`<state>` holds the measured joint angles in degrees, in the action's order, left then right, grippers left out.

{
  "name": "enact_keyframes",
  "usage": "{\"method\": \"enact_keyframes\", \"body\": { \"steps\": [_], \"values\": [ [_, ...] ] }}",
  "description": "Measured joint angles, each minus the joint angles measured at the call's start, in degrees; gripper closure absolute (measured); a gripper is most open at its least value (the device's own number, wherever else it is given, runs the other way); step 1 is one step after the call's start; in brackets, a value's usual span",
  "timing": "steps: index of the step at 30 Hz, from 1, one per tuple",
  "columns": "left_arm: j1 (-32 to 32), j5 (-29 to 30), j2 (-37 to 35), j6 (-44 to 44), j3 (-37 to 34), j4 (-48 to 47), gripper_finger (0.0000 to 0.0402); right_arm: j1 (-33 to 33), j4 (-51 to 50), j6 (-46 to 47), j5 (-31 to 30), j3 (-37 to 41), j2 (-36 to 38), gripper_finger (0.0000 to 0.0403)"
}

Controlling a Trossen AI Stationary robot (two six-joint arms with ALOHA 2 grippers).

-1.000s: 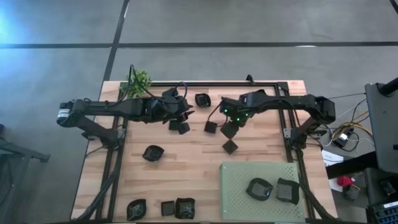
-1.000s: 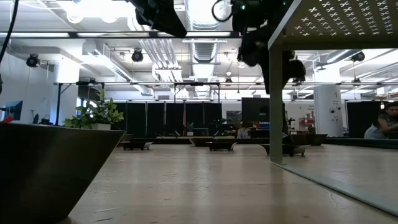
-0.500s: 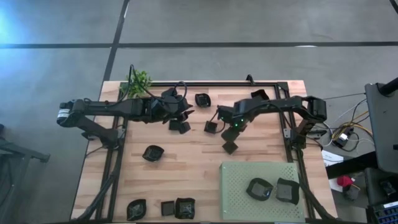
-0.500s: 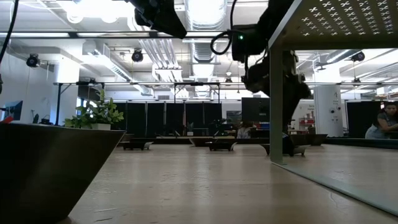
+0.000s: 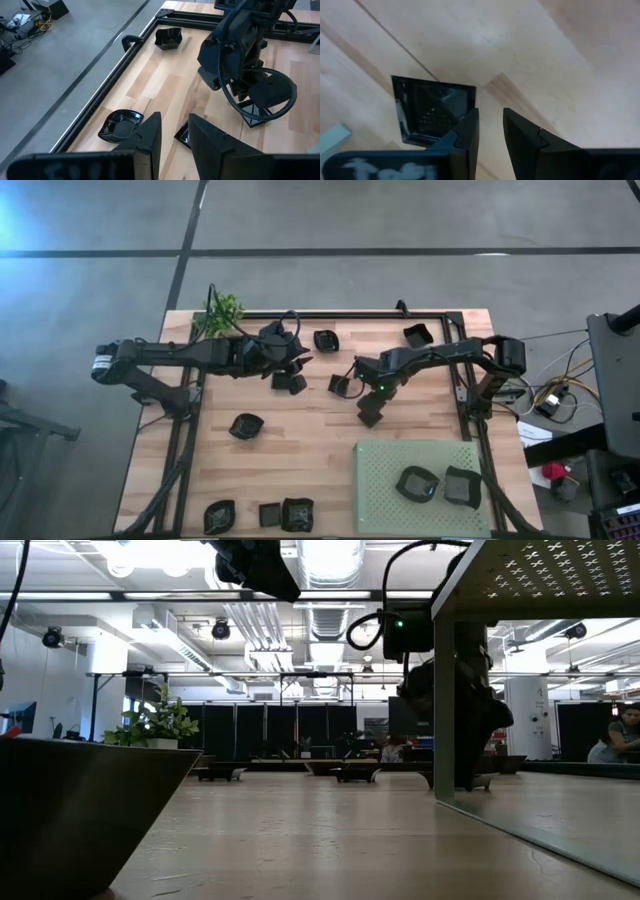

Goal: Pick & Place Mini shaped plates
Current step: Put the square plate on the shelf

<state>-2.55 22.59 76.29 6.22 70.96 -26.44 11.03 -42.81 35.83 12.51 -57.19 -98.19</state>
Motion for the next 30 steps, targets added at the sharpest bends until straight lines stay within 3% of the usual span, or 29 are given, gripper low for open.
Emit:
{"method": "enact_keyframes", "body": {
  "steps": [19, 30],
  "values": [
    [0.0, 0.61, 0.0, 0.07, 0.0, 0.01, 0.0309, -0.18, 4.65, 0.18, 1.66, 1.99, 0.09, 0.0327],
    [0.0, 0.63, 0.0, 0.07, 0.0, 0.02, 0.0309, -0.13, 4.59, 0.17, -0.7, 1.29, 0.09, 0.0324]
  ]
}}
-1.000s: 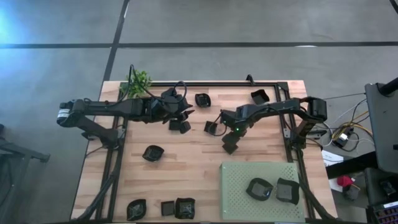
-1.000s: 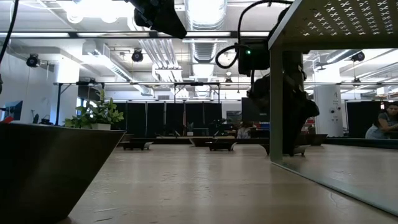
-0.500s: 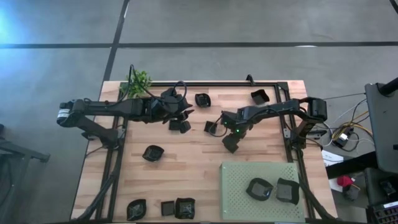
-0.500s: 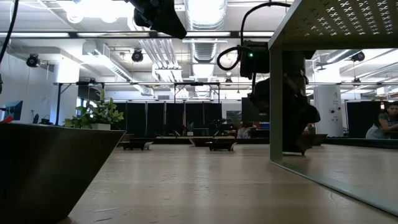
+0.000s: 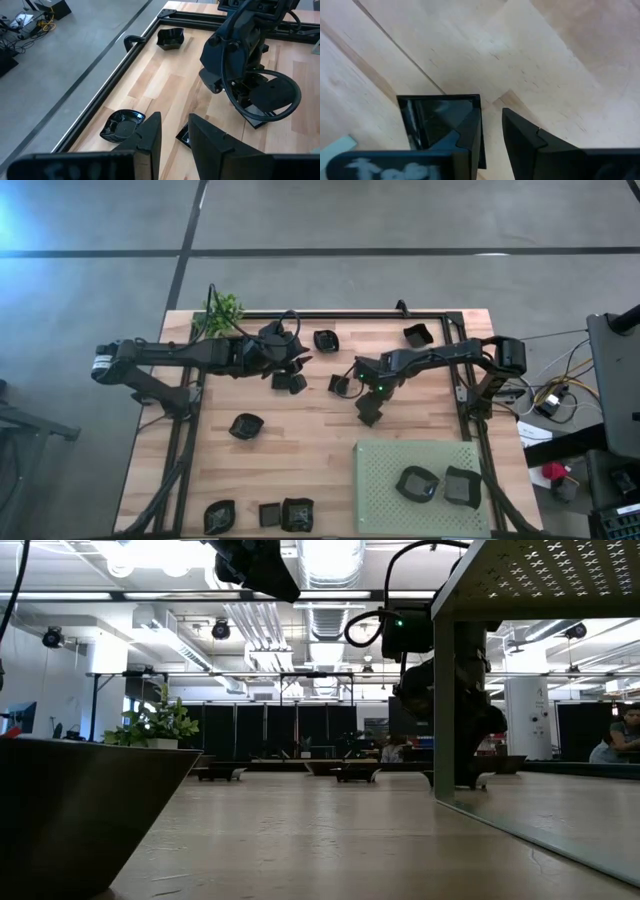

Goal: Pick & Place Mini shaped plates
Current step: Put the square plate on the shelf

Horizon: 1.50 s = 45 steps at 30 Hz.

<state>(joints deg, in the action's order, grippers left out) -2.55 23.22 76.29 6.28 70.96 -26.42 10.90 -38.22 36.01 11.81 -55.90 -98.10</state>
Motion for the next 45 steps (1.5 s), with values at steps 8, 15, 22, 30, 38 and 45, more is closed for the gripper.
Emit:
{"method": "enact_keyframes", "body": {
  "steps": [8, 15, 22, 30, 38, 45],
  "values": [
    [0.0, -0.01, 0.0, -0.02, 0.0, -0.02, 0.0309, 0.04, 0.0, 1.36, -3.08, -0.02, 0.0, 0.0332],
    [0.0, 0.0, 0.0, -0.02, 0.0, -0.02, 0.0309, 0.0, -0.11, 2.2, -2.75, -0.02, 0.9, 0.0333],
    [0.0, -0.02, 0.0, -0.02, 0.0, -0.02, 0.0309, 0.0, -0.28, 5.35, -2.69, -0.02, 3.94, 0.032],
    [0.0, -0.02, 0.0, 0.32, 0.0, -0.01, 0.0309, -0.02, -0.19, 7.13, -2.76, -0.04, 5.13, 0.0298],
    [0.0, -0.02, 0.0, 1.38, 0.0, -0.02, 0.0309, -0.21, 0.31, 6.54, -2.87, 0.95, 3.25, 0.0284],
    [0.0, -0.02, 0.0, 1.44, 0.0, -0.02, 0.0309, -0.24, 1.22, 5.16, -2.95, 3.12, 2.41, 0.0291]
  ]
}}
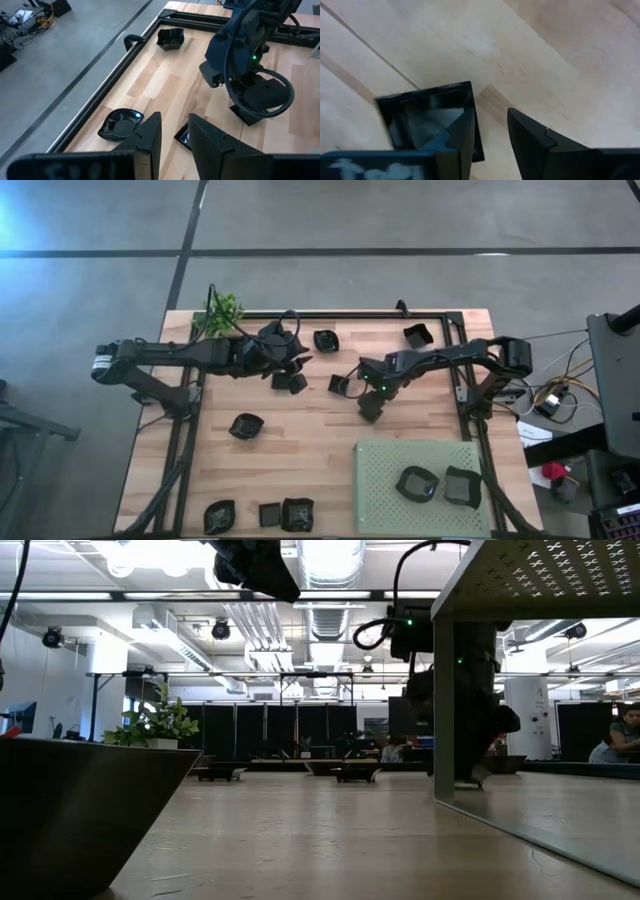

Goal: Pick & Place Mini shaped plates
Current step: Put the square plate on the shelf

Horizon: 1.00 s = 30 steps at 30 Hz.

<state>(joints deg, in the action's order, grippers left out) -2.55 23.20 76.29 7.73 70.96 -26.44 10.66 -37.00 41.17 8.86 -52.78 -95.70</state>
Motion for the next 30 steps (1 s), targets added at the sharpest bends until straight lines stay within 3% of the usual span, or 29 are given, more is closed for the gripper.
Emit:
{"method": "enact_keyframes", "body": {
  "steps": [30],
  "values": [
    [0.0, 0.0, 0.02, 0.02, 0.0, -0.02, 0.0309, -0.02, 5.04, -2.43, 3.17, 0.1, -0.05, 0.031]
  ]
}}
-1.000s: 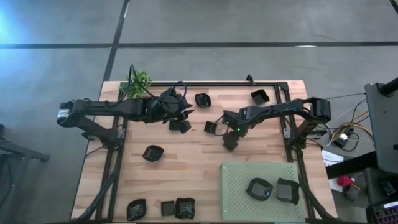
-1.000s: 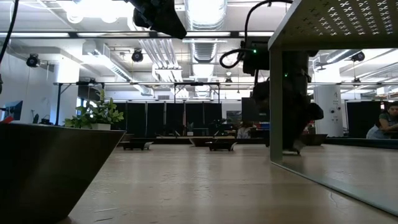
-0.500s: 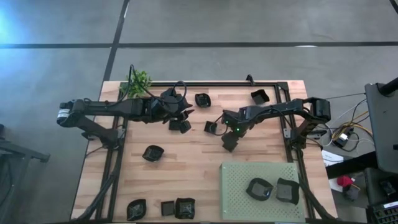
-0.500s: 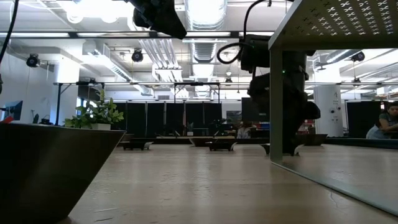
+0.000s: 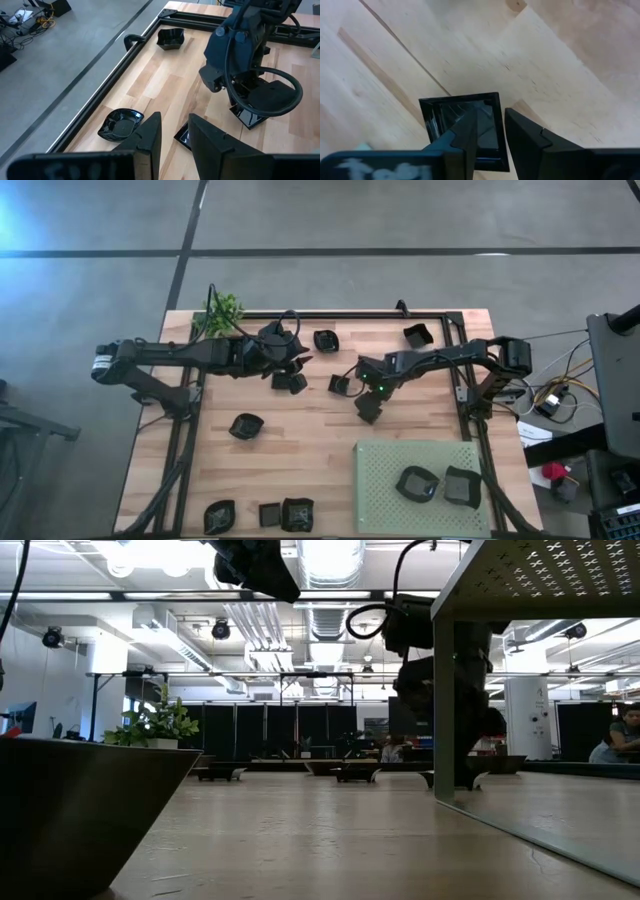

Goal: Pick & Place Mini shaped plates
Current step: Put the square plate on the shelf

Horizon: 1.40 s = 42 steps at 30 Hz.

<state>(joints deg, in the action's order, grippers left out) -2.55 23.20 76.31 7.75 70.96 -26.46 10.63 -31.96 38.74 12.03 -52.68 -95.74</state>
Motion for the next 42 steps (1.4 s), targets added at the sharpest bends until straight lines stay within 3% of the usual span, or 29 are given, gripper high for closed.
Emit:
{"method": "enact_keyframes", "body": {
  "steps": [10, 18, 42],
  "values": [
    [0.0, 0.0, 0.0, 0.0, 0.0, 0.0, 0.0309, 0.02, 3.33, -0.39, 1.52, 3.35, -0.02, 0.0328],
    [0.0, 0.0, 0.0, 0.0, 0.0, 0.0, 0.0309, -0.17, 4.47, -2.11, 3.02, 3.34, -0.02, 0.039],
    [0.01, -0.02, 0.0, 0.24, 0.0, -0.13, 0.0309, 0.44, 1.59, 0.04, -3.33, 1.32, 11.09, 0.0395]
  ]
}}
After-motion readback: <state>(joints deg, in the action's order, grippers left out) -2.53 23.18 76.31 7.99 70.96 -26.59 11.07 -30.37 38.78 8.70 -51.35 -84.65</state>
